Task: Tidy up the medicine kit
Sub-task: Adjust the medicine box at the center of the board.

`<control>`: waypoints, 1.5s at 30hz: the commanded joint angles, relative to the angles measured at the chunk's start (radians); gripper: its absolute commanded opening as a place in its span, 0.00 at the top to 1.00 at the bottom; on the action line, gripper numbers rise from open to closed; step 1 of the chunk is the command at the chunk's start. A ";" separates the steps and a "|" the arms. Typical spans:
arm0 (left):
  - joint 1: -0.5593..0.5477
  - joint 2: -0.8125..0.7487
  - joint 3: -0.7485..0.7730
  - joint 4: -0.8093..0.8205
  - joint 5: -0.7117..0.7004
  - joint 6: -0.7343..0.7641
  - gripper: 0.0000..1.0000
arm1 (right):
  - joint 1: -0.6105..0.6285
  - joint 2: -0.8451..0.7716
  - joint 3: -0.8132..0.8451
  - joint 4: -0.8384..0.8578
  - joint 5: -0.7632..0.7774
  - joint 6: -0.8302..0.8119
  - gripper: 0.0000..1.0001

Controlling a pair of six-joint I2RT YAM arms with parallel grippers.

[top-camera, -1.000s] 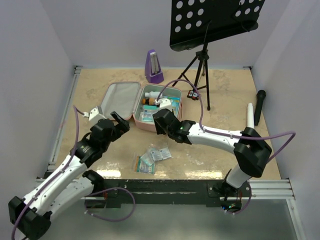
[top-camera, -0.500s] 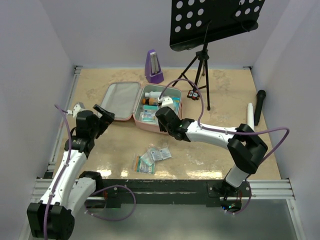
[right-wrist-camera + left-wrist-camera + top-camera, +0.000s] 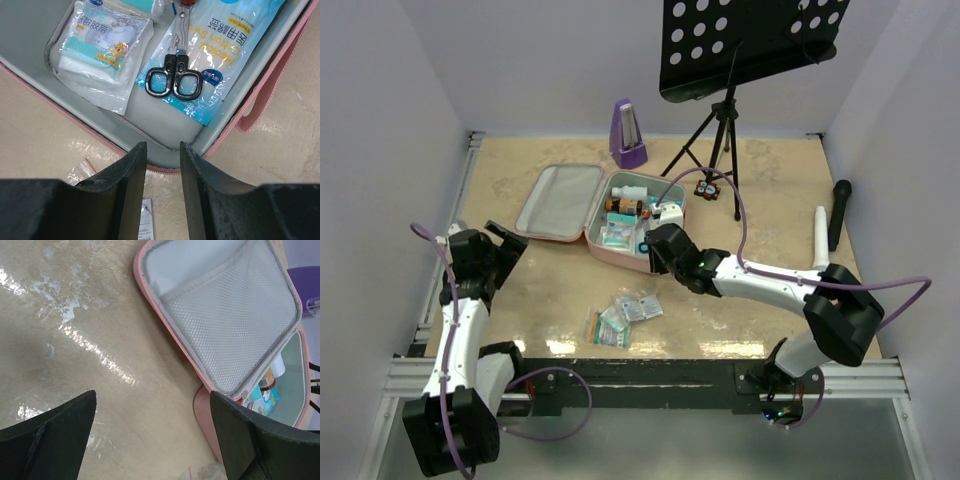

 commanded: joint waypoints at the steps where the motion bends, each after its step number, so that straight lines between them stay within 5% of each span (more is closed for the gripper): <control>1: 0.044 0.029 -0.026 0.091 0.100 0.019 0.00 | 0.007 -0.037 -0.044 -0.054 -0.055 0.029 0.61; 11: 0.048 0.214 -0.197 0.603 0.310 -0.204 0.00 | 0.007 -0.038 -0.043 -0.049 -0.063 0.031 0.60; 27: 0.045 0.532 -0.310 1.164 0.222 -0.468 0.00 | 0.007 -0.067 -0.056 -0.031 -0.092 0.018 0.59; 45: 0.009 0.844 -0.287 1.590 0.140 -0.594 0.33 | 0.007 -0.090 -0.067 -0.025 -0.118 0.009 0.59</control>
